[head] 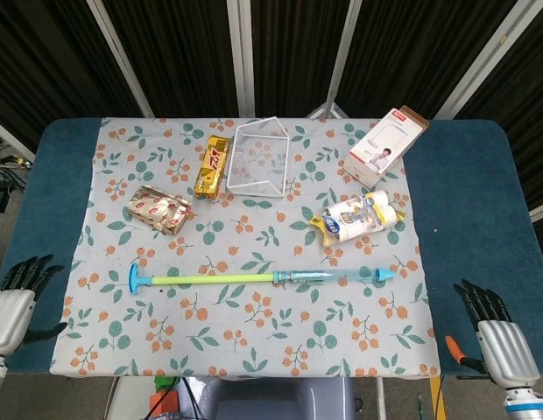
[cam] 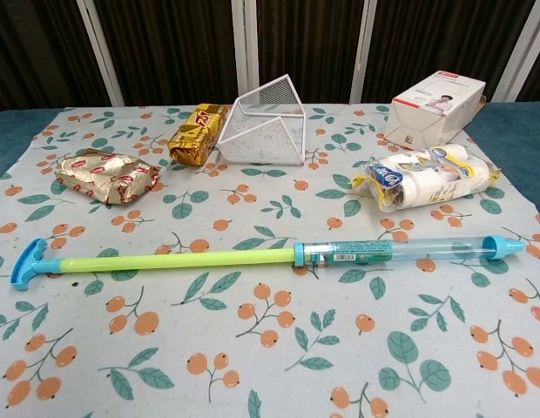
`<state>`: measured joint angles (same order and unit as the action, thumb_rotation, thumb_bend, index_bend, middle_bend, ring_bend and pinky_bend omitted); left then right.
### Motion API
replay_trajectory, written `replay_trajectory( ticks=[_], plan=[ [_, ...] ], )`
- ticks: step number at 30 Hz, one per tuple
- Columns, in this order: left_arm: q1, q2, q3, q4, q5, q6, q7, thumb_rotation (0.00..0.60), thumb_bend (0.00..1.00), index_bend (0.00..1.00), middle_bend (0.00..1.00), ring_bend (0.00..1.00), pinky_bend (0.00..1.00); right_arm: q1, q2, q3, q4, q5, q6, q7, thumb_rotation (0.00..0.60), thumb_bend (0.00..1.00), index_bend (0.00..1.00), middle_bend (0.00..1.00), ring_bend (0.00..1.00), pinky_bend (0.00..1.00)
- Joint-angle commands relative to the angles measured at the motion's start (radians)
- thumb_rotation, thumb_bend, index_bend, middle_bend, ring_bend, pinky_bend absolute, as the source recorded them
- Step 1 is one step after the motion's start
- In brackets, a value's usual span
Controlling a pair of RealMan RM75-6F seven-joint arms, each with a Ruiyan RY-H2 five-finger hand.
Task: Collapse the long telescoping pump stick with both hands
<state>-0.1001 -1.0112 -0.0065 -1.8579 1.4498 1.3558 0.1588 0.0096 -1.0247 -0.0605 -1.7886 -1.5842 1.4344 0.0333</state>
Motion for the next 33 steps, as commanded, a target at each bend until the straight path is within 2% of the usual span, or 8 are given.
replay_trajectory(
  ticks=[1, 4, 8, 11, 16, 24, 33],
  plan=[
    [-0.069, -0.032, -0.055, -0.045, -0.09, -0.07, 0.106, 0.6, 0.19, 0.24, 0.08, 0.0, 0.08, 0.0, 0.0, 0.0, -0.001, 0.001, -0.001, 0.0, 0.6, 0.39, 0.0, 0.0, 0.0, 0.0],
    [-0.123, -0.07, -0.095, -0.067, -0.186, -0.119, 0.192, 0.6, 0.21, 0.33, 0.1, 0.0, 0.08, 0.001, 0.001, 0.0, -0.003, 0.004, -0.004, 0.003, 0.6, 0.39, 0.0, 0.0, 0.0, 0.0],
    [-0.19, -0.142, -0.139, -0.088, -0.336, -0.162, 0.302, 0.6, 0.23, 0.36, 0.11, 0.0, 0.08, 0.002, 0.002, 0.0, -0.002, 0.002, -0.005, 0.019, 0.6, 0.39, 0.0, 0.0, 0.0, 0.0],
    [-0.239, -0.207, -0.155, -0.082, -0.435, -0.171, 0.387, 0.6, 0.24, 0.38, 0.12, 0.0, 0.08, 0.005, 0.004, 0.0, -0.001, 0.003, -0.011, 0.025, 0.6, 0.39, 0.0, 0.0, 0.0, 0.0],
    [-0.296, -0.31, -0.159, -0.036, -0.538, -0.151, 0.504, 0.6, 0.25, 0.39, 0.12, 0.0, 0.08, 0.008, 0.007, -0.001, -0.004, 0.008, -0.021, 0.032, 0.6, 0.39, 0.0, 0.0, 0.0, 0.0],
    [-0.363, -0.434, -0.16, 0.035, -0.639, -0.114, 0.621, 0.6, 0.29, 0.43, 0.13, 0.0, 0.08, 0.01, 0.013, -0.002, -0.011, 0.012, -0.027, 0.043, 0.6, 0.39, 0.0, 0.0, 0.0, 0.0],
    [-0.413, -0.535, -0.152, 0.102, -0.716, -0.09, 0.683, 0.6, 0.31, 0.45, 0.13, 0.0, 0.08, 0.013, 0.018, -0.004, -0.014, 0.014, -0.034, 0.058, 0.6, 0.39, 0.0, 0.0, 0.0, 0.0]
  ],
)
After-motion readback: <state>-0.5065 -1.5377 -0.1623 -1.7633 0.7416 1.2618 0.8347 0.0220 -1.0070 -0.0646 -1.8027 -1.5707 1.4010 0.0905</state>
